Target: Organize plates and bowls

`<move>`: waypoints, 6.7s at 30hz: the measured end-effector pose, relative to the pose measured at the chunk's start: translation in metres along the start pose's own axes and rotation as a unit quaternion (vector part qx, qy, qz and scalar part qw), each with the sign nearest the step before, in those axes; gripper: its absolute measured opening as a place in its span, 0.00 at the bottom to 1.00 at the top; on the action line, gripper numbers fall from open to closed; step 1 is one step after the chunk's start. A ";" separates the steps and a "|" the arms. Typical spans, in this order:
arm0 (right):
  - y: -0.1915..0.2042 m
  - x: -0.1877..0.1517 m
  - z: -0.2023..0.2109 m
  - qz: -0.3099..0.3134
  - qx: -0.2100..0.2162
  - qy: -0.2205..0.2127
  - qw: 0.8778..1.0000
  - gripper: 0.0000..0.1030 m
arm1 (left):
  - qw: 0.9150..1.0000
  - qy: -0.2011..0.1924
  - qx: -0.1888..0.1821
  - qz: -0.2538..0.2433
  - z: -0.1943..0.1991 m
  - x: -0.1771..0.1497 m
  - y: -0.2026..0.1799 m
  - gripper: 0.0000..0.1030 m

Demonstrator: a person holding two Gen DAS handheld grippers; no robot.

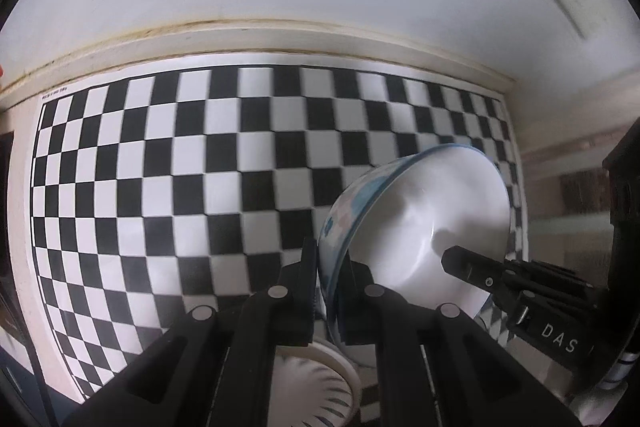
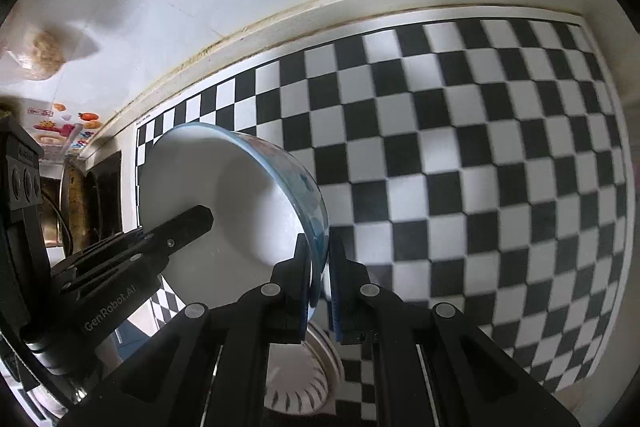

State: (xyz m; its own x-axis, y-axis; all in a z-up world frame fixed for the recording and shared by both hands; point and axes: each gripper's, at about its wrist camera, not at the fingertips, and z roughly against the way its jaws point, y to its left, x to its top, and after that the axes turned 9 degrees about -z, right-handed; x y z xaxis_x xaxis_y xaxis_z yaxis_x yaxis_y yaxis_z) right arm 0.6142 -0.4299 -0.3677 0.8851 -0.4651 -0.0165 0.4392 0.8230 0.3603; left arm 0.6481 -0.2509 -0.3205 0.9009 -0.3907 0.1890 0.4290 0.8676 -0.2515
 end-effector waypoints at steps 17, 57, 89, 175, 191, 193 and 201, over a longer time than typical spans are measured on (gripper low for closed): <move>-0.122 -0.110 0.069 -0.062 0.014 -0.029 0.998 0.09 | 0.995 0.037 -0.034 -0.086 -0.007 -0.069 -0.101 0.08; -0.206 -0.140 0.011 -0.138 -0.014 0.043 0.989 0.11 | 0.982 0.130 0.028 -0.134 -0.106 -0.102 -0.153 0.08; -0.208 -0.149 0.017 -0.129 -0.026 0.054 0.990 0.17 | 0.983 0.127 0.037 -0.132 -0.096 -0.101 -0.157 0.08; -0.253 -0.145 -0.042 -0.161 0.031 0.065 0.984 0.80 | 0.976 0.205 -0.053 -0.044 -0.167 -0.086 -0.121 0.80; -0.269 -0.151 -0.067 -0.197 0.115 0.074 0.971 0.50 | 0.972 0.194 -0.134 -0.024 -0.170 -0.093 -0.124 0.53; -0.269 -0.151 -0.065 -0.193 0.119 0.070 0.971 0.48 | 0.973 0.189 -0.132 -0.021 -0.167 -0.094 -0.120 0.53; -0.242 -0.153 -0.064 -0.172 0.120 0.067 0.976 0.46 | 0.976 0.174 -0.128 -0.026 -0.159 -0.105 -0.125 0.52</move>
State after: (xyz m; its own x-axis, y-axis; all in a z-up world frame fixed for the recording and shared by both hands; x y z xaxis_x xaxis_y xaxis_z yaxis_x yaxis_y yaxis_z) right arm 0.3821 -0.5367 -0.5118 0.7116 -0.6397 -0.2906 0.6789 0.5194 0.5190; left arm 0.5107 -0.3672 -0.4599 0.8264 -0.5513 -0.1143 0.4368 0.7558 -0.4878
